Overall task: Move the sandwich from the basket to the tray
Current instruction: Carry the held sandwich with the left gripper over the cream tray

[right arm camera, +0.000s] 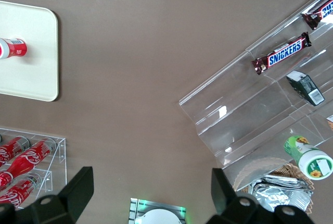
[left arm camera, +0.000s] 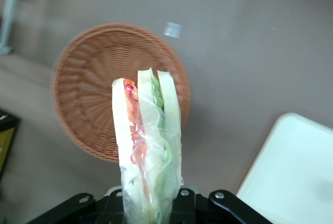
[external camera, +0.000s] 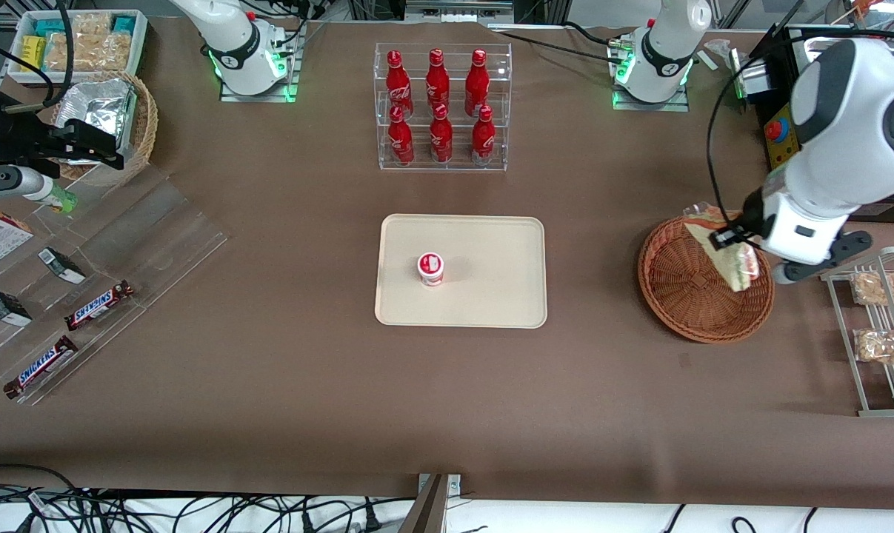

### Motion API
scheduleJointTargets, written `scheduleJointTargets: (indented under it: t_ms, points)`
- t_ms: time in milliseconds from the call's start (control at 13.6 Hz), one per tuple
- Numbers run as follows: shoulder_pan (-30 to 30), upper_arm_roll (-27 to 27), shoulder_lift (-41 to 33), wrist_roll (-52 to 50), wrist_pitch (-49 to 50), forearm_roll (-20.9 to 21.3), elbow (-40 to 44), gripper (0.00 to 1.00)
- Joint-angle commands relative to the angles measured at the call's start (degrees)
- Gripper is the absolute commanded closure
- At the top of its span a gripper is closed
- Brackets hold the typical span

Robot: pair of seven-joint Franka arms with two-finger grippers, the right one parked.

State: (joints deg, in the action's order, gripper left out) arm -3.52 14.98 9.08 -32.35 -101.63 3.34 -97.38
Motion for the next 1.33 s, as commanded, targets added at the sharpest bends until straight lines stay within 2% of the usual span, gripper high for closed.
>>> scheduleJointTargets:
  t_ms: [0, 148, 369, 811, 1107, 1254]
  points:
    - [0.9, 6.4, 3.6, 3.9, -2.4, -0.7, 2.6, 1.0]
    - [0.9, 11.5, 5.7, 4.0, -4.9, -0.5, 2.6, 1.0]
    - [1.1, 16.1, 9.1, 4.1, -7.1, -0.3, 2.5, 1.0]
    - [7.1, 16.3, 17.7, 3.2, -17.0, 0.4, 1.5, 1.0]
    - [9.8, 16.2, 23.2, -0.4, -21.8, 6.1, 1.5, 1.0]
    - [11.3, 16.1, 26.1, -4.7, -24.7, 11.7, 1.5, 1.0]
